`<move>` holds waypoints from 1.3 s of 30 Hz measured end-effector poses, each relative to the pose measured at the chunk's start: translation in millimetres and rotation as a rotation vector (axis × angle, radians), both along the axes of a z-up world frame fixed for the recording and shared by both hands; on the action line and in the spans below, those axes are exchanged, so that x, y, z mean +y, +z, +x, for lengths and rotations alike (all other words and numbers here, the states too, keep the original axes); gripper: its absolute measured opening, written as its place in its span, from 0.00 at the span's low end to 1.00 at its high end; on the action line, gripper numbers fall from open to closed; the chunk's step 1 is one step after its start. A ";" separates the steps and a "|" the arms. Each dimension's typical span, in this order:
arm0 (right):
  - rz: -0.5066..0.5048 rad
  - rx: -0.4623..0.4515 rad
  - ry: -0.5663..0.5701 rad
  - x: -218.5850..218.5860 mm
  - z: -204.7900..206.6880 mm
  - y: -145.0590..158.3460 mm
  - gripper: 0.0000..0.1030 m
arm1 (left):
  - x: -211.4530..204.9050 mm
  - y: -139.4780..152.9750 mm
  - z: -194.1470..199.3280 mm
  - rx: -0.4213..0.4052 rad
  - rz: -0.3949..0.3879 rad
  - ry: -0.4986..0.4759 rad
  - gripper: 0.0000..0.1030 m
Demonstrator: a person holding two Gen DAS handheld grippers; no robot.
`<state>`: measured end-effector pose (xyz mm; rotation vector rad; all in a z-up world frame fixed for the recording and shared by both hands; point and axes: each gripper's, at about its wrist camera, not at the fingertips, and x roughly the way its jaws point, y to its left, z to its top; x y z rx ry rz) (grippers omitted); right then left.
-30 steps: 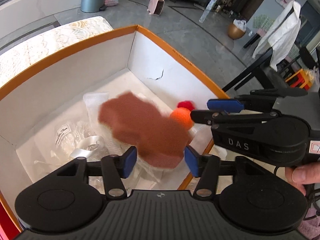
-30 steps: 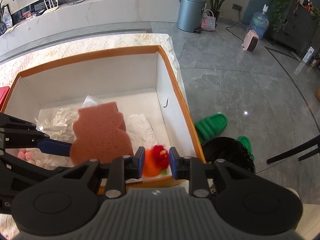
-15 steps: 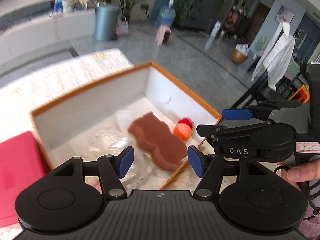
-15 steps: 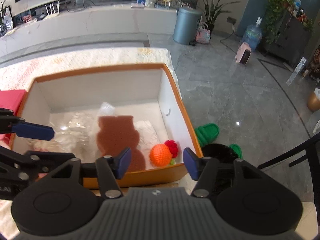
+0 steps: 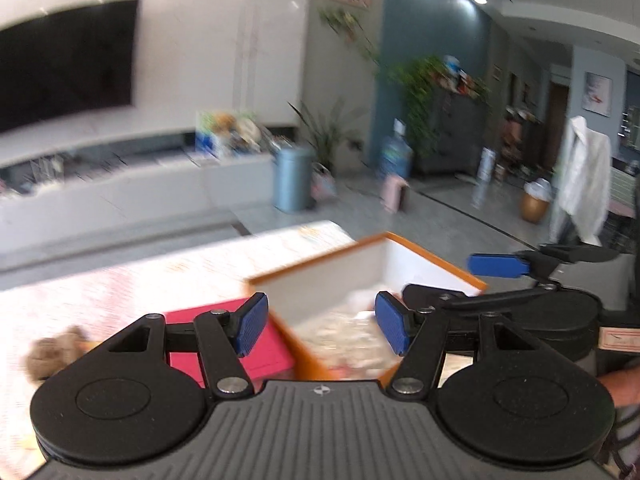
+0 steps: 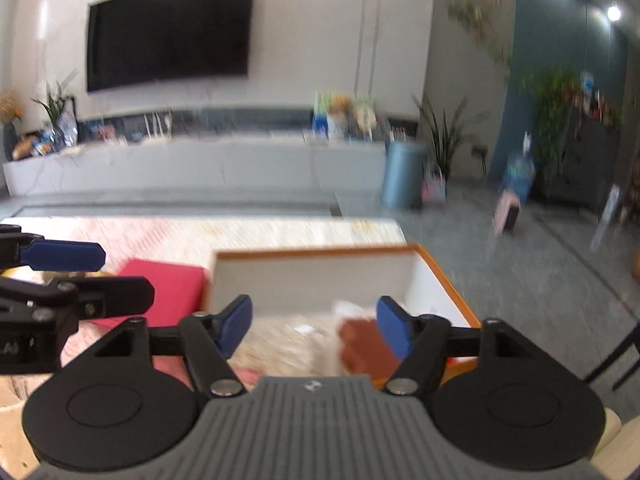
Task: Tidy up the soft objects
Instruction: 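Move both tools back over the table toward the yellow cloth, then lower the left tool onto the yellow cloth and close it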
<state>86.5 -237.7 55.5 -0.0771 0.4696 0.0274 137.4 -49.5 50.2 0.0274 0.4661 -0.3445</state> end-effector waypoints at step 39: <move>-0.030 0.093 0.343 260.2 22.4 -114.9 0.88 | 250.6 -100.1 -49.3 0.297 -0.277 0.477 0.63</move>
